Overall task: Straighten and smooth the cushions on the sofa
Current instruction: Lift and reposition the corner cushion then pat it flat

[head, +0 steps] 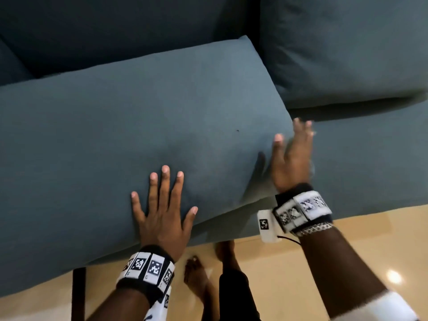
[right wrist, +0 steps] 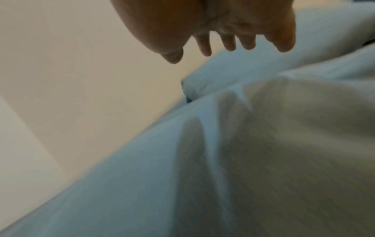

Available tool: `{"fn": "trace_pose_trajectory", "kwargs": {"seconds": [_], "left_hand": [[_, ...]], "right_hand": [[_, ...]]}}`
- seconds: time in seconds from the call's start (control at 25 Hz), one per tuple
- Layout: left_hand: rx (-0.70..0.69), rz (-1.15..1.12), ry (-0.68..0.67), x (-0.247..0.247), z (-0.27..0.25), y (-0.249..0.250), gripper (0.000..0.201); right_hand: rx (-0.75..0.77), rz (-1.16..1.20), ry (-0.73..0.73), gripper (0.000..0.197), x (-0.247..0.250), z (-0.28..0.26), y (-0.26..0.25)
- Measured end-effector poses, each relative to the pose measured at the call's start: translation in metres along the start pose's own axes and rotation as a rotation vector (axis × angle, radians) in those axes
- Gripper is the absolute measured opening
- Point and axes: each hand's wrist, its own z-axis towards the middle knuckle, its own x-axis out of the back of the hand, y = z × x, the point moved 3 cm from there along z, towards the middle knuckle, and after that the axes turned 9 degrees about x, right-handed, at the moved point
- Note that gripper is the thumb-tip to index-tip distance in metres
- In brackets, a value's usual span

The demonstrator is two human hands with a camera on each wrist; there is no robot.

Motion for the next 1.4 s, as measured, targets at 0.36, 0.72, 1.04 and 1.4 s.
{"fn": "trace_pose_trajectory", "kwargs": {"seconds": [0.36,0.72,1.04,1.4], "left_hand": [[-0.131,0.122,0.008,-0.005,-0.011,-0.015,0.107],[-0.131,0.176,-0.077,-0.006,-0.013,-0.023,0.135],[-0.154,0.196,-0.070,-0.009,-0.010,-0.036,0.141],[-0.118,0.155,-0.098,-0.003,-0.011,-0.036,0.153]], "right_hand": [[0.103,-0.289,-0.395,0.072,-0.072,-0.028,-0.057],[0.621,-0.172,-0.108,0.074,-0.054,-0.075,-0.106],[0.551,0.117,0.159,0.071,0.011,-0.057,-0.120],[0.384,-0.222,-0.455,0.085,-0.057,-0.018,-0.069]]}}
